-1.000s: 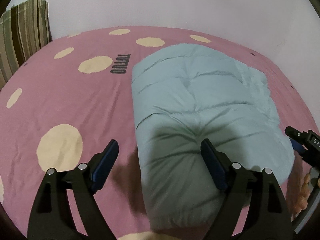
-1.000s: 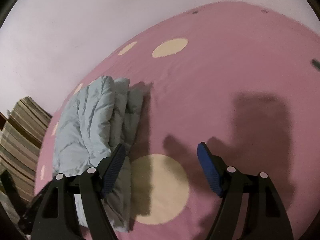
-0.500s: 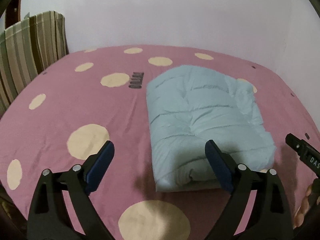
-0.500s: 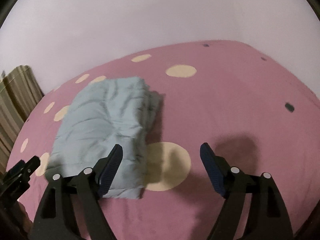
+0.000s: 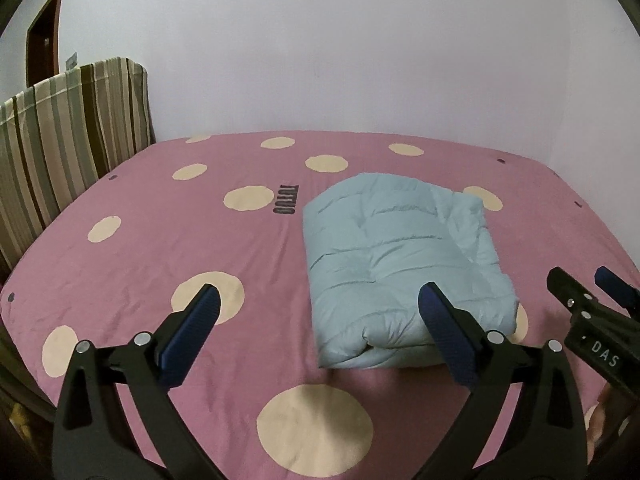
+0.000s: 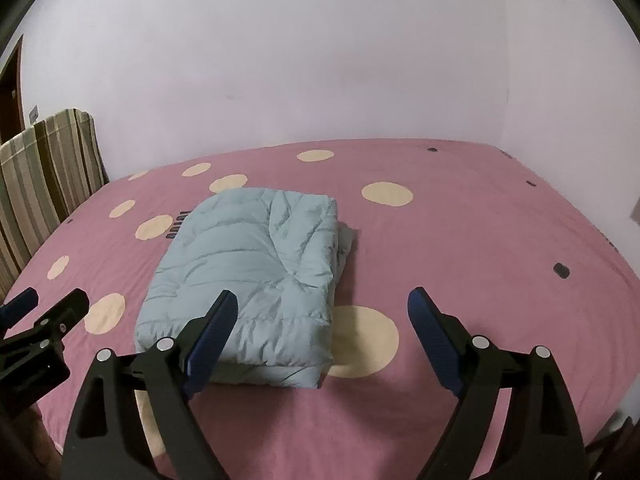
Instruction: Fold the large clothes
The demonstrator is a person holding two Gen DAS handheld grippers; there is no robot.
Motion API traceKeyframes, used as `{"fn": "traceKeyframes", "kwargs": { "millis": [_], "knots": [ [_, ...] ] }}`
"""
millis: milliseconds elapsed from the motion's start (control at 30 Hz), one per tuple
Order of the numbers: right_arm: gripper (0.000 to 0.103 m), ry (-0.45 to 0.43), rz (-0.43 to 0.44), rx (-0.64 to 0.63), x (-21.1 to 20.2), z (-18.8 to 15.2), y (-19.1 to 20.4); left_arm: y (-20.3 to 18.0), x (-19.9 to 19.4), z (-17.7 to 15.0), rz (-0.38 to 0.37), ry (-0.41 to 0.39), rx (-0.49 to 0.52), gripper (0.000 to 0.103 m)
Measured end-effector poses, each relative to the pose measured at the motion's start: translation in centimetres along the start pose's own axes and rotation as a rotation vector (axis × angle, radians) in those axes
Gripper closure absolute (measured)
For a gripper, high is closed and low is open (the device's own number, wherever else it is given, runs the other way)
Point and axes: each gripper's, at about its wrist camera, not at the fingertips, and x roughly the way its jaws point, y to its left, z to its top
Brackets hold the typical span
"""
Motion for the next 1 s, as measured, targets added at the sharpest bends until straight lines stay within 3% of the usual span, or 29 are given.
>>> {"fn": "traceKeyframes", "kwargs": {
  "millis": [1000],
  "knots": [
    [0.017,0.007,0.016,-0.003,-0.6,-0.7,1.2,-0.2,-0.9,-0.6,0.001,-0.001,0.003,0.004]
  ]
}}
